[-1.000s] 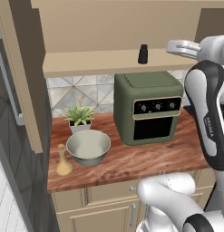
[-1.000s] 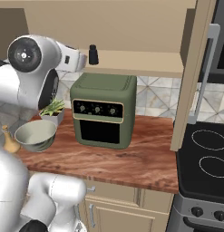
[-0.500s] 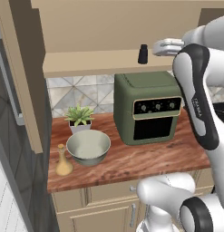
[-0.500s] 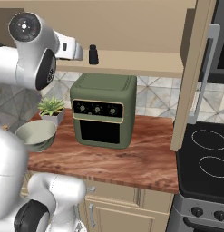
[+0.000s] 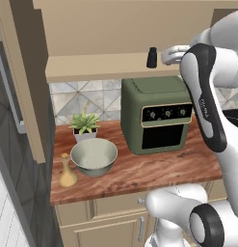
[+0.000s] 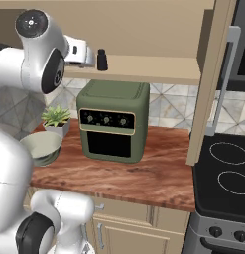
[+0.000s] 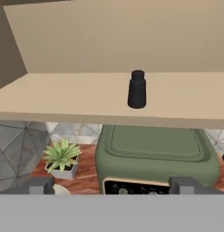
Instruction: Retrieve the bottle and the shaker from the cabinet and place them next to the mixing bowl on the counter. Then add garlic from the fridge to the mixing bowl.
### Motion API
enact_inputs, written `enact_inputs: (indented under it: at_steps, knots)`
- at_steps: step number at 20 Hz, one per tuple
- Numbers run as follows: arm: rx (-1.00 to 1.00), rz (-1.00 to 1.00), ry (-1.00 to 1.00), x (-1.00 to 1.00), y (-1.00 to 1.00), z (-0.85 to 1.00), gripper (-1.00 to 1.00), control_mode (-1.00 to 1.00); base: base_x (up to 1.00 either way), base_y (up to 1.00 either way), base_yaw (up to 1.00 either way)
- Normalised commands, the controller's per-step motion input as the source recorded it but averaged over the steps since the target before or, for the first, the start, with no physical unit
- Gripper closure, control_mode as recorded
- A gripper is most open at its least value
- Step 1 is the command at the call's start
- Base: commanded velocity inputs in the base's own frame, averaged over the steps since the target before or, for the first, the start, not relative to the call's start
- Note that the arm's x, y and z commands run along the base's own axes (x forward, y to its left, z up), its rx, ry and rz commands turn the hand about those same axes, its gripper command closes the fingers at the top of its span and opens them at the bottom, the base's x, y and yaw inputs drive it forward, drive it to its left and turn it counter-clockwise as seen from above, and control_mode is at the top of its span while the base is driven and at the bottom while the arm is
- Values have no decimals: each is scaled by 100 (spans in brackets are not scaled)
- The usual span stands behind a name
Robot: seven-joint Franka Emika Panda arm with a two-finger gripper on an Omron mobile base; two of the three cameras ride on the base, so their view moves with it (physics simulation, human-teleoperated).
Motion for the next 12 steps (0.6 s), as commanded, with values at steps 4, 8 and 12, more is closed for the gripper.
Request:
enact_inputs:
  at_steps: [4, 8, 12]
  knots:
    - [-2, 0, 0, 22, -11, -38, -100, -100, 0, 0, 0]
    - [0, 0, 0, 46, -1, -11, -100, -100, 0, 0, 0]
    - [0, 0, 0, 60, 0, 0, -100, -100, 0, 0, 0]
